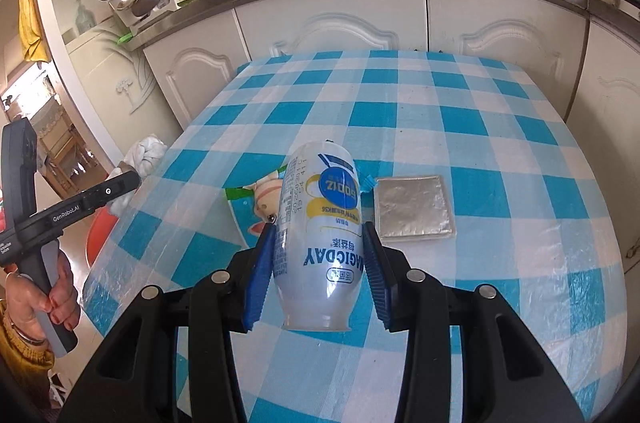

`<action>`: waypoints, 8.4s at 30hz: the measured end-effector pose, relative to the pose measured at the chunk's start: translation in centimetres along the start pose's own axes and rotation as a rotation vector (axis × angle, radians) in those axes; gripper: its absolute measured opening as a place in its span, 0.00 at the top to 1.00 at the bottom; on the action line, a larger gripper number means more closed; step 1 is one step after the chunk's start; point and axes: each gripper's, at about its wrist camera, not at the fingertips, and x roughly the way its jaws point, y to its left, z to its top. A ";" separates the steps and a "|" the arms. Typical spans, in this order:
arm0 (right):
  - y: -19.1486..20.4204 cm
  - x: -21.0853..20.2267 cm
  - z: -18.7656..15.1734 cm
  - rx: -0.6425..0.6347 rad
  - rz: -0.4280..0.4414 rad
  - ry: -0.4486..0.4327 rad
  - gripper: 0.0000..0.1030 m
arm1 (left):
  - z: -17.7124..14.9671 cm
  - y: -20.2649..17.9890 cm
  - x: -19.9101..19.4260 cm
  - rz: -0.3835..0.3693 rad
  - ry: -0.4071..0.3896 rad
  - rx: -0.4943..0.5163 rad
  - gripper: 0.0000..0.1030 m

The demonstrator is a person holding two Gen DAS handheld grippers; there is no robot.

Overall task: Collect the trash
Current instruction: 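Carry the cloth and bottle with both tools over the red bucket, then open both tools to drop the cloth and bottle into the bucket, then move both open tools back over the table toward the wipe packet and foil tray, then close the left tool on the blue wipe packet while the right tool closes on the foil tray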

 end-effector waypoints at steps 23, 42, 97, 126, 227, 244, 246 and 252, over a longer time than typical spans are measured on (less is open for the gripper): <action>6.7 -1.8 0.1 -0.072 0.057 0.020 0.57 | -2.1 5.4 -5.9 0.239 -0.057 -0.004 0.64; 15.0 0.5 2.2 -0.200 0.174 0.068 0.57 | -2.9 11.8 -7.5 0.384 -0.067 -0.090 0.64; 33.0 16.9 3.8 -0.303 0.459 0.323 0.57 | -4.0 24.1 -6.1 0.372 -0.038 -0.443 0.64; 32.5 17.0 3.7 -0.268 0.395 0.266 0.37 | -5.9 24.9 -1.1 0.340 0.076 -0.481 0.63; -11.6 -1.0 0.6 0.380 0.152 -0.160 0.05 | -2.1 -16.1 4.2 -0.032 0.143 0.446 0.09; -7.6 3.1 0.8 0.209 0.105 0.020 0.05 | 0.0 -16.4 10.7 -0.038 0.246 0.560 0.09; -7.4 3.3 0.9 0.193 0.085 0.024 0.05 | 0.0 -16.5 11.2 -0.039 0.250 0.568 0.09; -7.1 3.8 1.1 0.164 0.019 0.033 0.06 | 0.1 -16.0 12.5 -0.031 0.259 0.554 0.09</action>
